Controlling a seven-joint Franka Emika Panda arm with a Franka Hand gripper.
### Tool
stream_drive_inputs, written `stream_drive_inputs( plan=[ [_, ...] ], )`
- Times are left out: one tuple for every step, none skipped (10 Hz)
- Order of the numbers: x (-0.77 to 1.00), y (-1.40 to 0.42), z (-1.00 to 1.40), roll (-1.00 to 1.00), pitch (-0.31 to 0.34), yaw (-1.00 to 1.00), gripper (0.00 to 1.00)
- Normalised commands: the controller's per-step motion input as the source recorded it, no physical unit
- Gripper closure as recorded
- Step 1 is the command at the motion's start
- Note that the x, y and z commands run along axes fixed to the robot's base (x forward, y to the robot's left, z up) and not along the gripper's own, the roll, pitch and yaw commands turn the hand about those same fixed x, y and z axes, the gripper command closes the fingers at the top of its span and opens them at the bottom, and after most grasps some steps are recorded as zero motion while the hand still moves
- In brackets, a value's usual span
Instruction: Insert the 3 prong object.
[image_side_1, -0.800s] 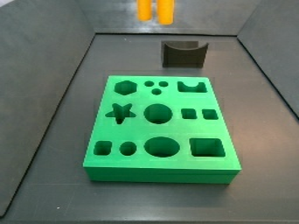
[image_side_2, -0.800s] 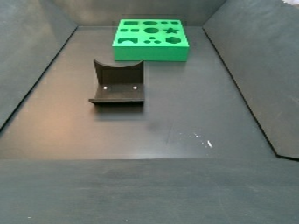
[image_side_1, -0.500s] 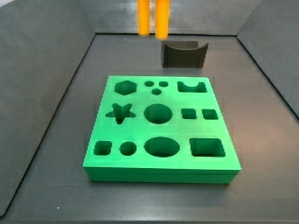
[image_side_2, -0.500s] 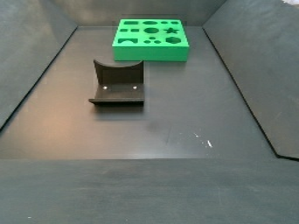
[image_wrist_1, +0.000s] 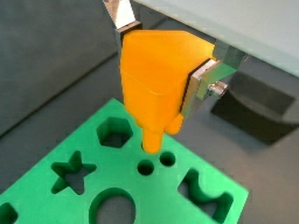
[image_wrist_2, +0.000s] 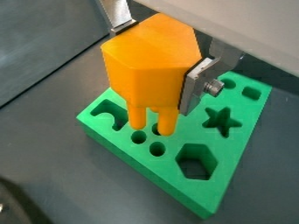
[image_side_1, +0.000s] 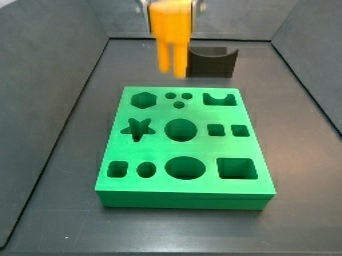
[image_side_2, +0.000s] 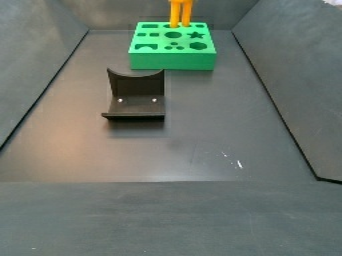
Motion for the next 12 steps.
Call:
stream_drive_inputs(
  plan=[
    [0.45, -0.13, -0.47, 0.16, 0.043, -0.45, 1.0],
    [0.15, -0.02, -0.4, 0.11, 0.067, -0.25, 1.0],
    [0.0, 0.0, -0.29, 0.09, 0.034, -0.18, 1.0],
    [-0.1, 0.0, -0.19, 0.08, 0.024, -0.04, 1.0],
    [0.0, 0.0, -0.22, 0.01, 0.0, -0.11, 1.0],
    [-0.01, 0.0, -0.26, 0.0, 0.0, -0.06, 1.0],
    [0.0, 0.0, -0.3, 0.0, 0.0, -0.06, 1.0],
    [0.0, 0.0, -0.29, 0.0, 0.007, -0.07, 1.0],
    [0.0, 0.0, -0.24, 0.0, 0.026, -0.11, 1.0],
    [0.01, 0.0, -0.21, 0.0, 0.049, -0.18, 1.0],
    [0.03, 0.0, -0.16, 0.0, 0.076, -0.34, 1.0],
    [0.04, 0.0, -0.15, 0.01, 0.123, -0.6, 1.0]
  ],
)
